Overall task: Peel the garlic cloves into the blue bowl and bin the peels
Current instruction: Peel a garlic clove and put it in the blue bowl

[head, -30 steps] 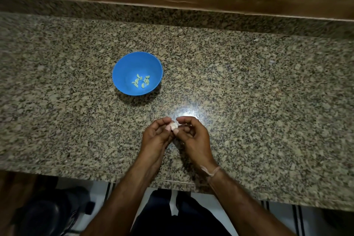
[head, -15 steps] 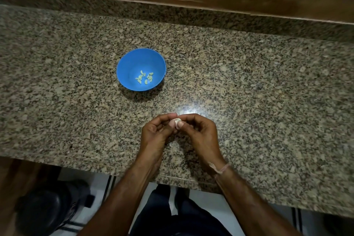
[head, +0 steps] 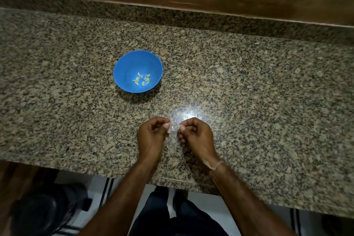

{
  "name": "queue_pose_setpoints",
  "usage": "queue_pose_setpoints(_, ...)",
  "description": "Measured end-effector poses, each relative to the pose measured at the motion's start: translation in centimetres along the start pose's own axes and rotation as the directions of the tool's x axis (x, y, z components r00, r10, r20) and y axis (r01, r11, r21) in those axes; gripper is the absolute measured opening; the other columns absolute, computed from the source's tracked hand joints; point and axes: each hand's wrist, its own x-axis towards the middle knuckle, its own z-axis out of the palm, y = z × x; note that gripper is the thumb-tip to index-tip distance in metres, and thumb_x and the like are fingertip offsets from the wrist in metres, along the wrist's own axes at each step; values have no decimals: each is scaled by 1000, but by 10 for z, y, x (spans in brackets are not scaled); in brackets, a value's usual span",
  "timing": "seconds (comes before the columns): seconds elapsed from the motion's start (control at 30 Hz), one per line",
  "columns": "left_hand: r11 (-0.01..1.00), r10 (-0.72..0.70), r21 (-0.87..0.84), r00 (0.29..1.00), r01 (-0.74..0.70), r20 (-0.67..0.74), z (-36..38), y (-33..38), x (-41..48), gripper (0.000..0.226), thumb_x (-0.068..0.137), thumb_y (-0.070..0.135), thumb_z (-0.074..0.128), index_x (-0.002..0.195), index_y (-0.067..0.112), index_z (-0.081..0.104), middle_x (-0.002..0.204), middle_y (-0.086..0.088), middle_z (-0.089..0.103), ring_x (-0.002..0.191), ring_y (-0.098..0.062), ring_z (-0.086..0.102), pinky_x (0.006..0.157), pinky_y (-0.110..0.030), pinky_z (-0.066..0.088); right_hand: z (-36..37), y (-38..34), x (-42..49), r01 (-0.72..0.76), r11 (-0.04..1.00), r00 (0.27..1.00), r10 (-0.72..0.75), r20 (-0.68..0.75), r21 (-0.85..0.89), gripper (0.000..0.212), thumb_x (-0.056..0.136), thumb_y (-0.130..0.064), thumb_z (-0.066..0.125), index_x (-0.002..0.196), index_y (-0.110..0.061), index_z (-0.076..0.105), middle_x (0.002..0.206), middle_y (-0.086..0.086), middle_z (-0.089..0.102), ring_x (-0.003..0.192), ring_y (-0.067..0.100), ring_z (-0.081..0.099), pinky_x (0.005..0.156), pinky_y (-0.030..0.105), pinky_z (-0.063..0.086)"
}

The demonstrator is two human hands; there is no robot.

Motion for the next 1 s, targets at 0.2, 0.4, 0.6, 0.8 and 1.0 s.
queue_pose_setpoints(0.2, 888, 231, 413, 973, -204, -18, -8, 1, 27, 15, 91, 17, 77, 105, 16, 72, 93, 8, 69, 82, -5, 67, 66, -11, 45, -8, 9, 1, 58, 964, 997, -68, -32, -259, 8, 86, -6, 82, 85, -12, 77, 77, 1, 78, 71, 16, 76, 65, 27, 61)
queue_pose_setpoints(0.4, 805, 313, 545, 948, -235, -53, -13, -33, -13, 23, 95, 32, 71, 110, 22, 57, 108, 5, 53, 89, -13, 56, 64, -29, 39, -2, 11, 0, 162, 839, 985, -169, 35, -519, 15, 88, -12, 80, 77, -20, 73, 72, -9, 73, 69, 7, 70, 67, 32, 59)
queue_pose_setpoints(0.6, 804, 230, 565, 973, -184, -11, -16, -51, -21, 20, 91, 29, 75, 100, 31, 58, 100, 14, 52, 88, -11, 56, 63, -27, 34, 8, 14, 0, 186, 723, 972, -234, 17, -665, 21, 88, -7, 74, 74, -20, 64, 76, -9, 65, 71, 8, 60, 63, 28, 43)
queue_pose_setpoints(0.8, 789, 226, 588, 974, -178, -8, -15, -54, -20, 20, 91, 29, 75, 99, 32, 56, 102, 12, 54, 91, -12, 56, 66, -30, 40, 11, 20, 1, 251, 606, 945, -322, 57, -755, 21, 90, -13, 72, 74, -17, 58, 73, -2, 60, 68, 19, 55, 57, 32, 38)
queue_pose_setpoints(1.0, 962, 60, 264, 997, -71, 49, -2, -37, -23, 3, 98, 36, 67, 95, 35, 68, 88, 14, 69, 82, -8, 66, 69, -36, 57, -4, 9, 1, -51, 992, 993, 62, 97, -116, 5, 92, -8, 77, 89, -4, 77, 82, 12, 77, 77, 26, 72, 80, 45, 63)
